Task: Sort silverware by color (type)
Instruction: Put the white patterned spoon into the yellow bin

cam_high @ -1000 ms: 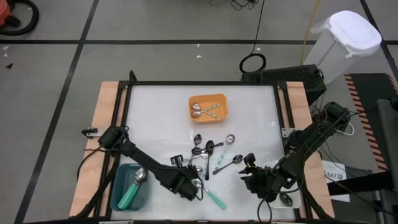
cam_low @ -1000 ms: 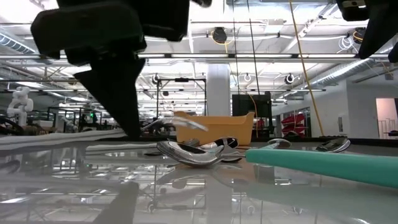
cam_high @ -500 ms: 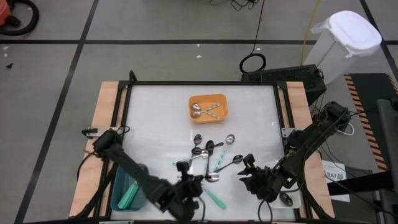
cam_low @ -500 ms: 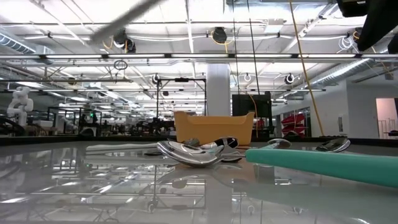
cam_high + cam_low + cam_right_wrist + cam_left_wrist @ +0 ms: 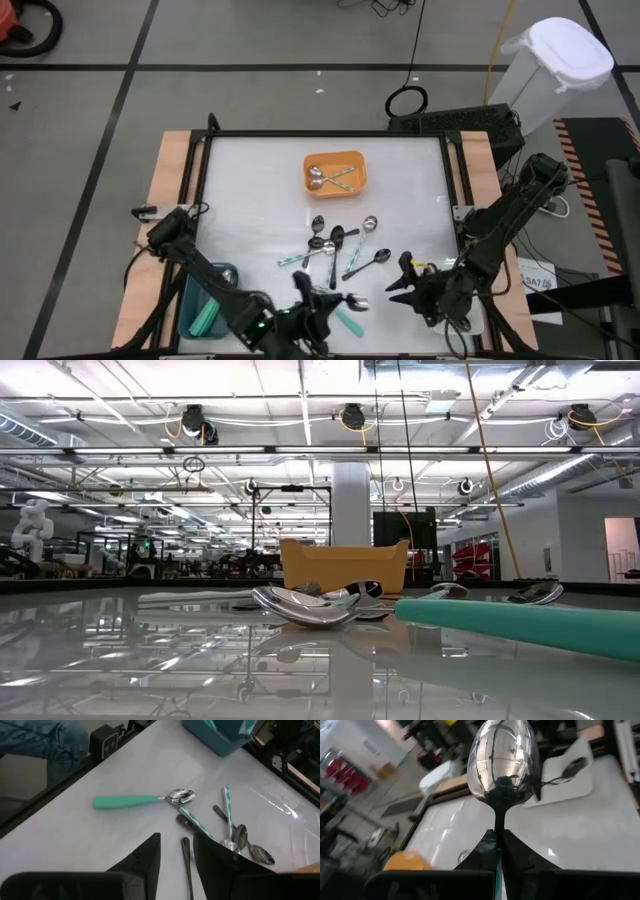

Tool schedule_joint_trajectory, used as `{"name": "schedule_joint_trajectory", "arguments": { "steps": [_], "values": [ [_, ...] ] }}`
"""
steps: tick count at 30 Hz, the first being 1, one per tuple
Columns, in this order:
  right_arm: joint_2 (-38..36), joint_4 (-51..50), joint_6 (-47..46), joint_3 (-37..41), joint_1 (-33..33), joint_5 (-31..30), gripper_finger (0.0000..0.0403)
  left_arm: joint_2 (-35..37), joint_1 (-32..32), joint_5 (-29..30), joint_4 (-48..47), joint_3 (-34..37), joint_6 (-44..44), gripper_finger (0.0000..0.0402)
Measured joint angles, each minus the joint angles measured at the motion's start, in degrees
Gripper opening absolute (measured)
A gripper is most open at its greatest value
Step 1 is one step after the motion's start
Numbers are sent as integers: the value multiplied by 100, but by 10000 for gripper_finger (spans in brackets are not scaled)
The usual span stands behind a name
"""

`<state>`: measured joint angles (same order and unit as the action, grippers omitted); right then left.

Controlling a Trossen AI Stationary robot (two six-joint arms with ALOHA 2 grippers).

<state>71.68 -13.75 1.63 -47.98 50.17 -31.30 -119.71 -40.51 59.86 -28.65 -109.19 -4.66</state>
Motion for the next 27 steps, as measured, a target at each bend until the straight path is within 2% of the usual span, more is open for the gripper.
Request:
{"name": "schedule_joint_trajectory", "arguments": {
  "steps": [4, 6, 11, 16, 22, 25, 27],
  "values": [
    [-387, 282, -97, 426, -2, -10, 109, -12, 348, -976, 1384, 389, 1030, 4],
    [-591, 470, -153, 635, -2, -12, 109, -14, 562, -1156, 2081, 734, 1361, 4],
    [-989, 974, -318, 1135, -2, -13, 109, -23, 1127, -1636, 3632, 1556, 1510, 4],
    [-1084, 1606, -369, 1597, -33, -97, 109, -23, 1538, -2495, 5763, 2349, 1820, 3],
    [-1082, 2039, -499, 1803, -166, -1139, 109, -23, 1917, -3195, 8028, 3180, 1914, 3],
    [-1084, 2218, -772, 1803, -270, -1670, 110, -23, 2039, -3659, 8693, 3398, 1891, 3],
    [-1100, 2376, -739, 1803, -377, -1672, 116, -23, 2102, -3930, 8899, 3453, 1810, 3]
  ]
}}
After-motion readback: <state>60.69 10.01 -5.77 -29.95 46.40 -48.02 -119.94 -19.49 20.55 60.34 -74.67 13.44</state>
